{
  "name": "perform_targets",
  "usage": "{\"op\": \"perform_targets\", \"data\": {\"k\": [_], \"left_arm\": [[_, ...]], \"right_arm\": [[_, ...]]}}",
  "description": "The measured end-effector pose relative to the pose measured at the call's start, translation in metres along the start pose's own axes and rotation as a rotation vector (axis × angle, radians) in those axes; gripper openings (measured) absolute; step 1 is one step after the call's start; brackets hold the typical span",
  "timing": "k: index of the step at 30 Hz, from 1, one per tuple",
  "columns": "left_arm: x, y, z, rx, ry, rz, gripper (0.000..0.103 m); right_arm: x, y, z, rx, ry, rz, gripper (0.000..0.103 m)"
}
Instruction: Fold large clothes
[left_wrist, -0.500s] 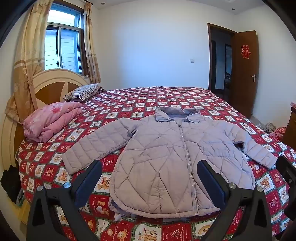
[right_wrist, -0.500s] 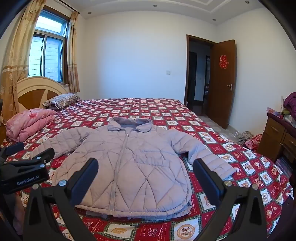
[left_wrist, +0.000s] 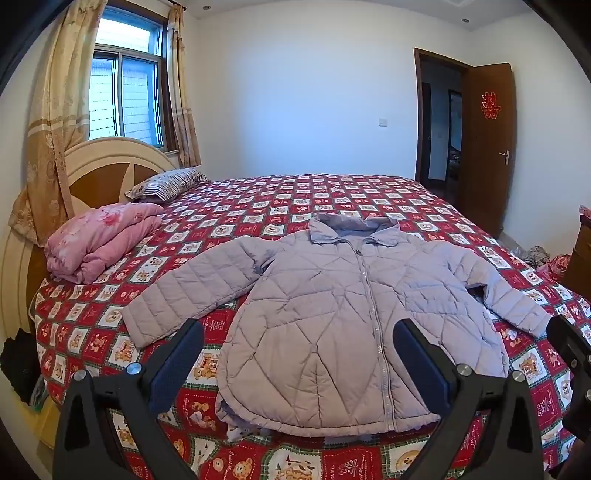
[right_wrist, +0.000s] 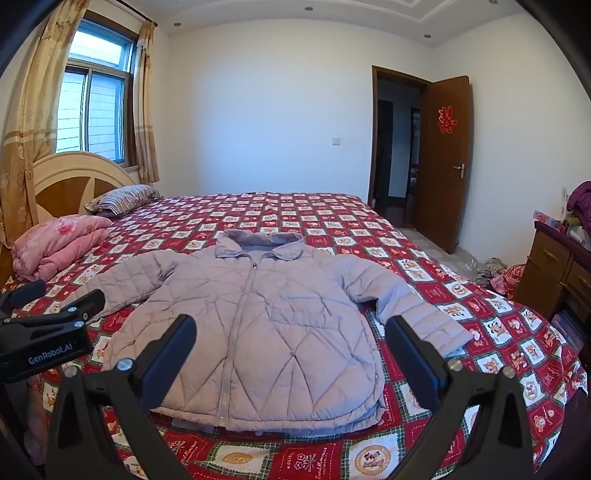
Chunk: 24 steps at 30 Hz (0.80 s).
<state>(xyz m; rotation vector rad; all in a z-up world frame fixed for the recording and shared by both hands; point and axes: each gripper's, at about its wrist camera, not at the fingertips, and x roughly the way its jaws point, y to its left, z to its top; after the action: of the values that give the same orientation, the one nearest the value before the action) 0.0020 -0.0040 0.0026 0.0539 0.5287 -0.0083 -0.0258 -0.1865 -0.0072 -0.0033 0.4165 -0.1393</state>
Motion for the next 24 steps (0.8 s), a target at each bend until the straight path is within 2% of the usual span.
{"op": "perform_targets", "data": {"k": [13,14,24], "left_arm": [[0.005,-0.011,0.002,-0.007,-0.003,0.013,0.102],[0.002,0.002,0.0,-0.007,-0.004,0.001,0.102],[0.002,0.009,0.002,-0.017,-0.01,0.002,0.102]], "right_arm": [[0.003,0.002,-0.004,0.003,0.015,0.003,0.103],[0.003,0.002,-0.004,0.002,0.014,0.002,0.103],[0.006,0.002,-0.008,0.002,0.028,0.013,0.103]]}}
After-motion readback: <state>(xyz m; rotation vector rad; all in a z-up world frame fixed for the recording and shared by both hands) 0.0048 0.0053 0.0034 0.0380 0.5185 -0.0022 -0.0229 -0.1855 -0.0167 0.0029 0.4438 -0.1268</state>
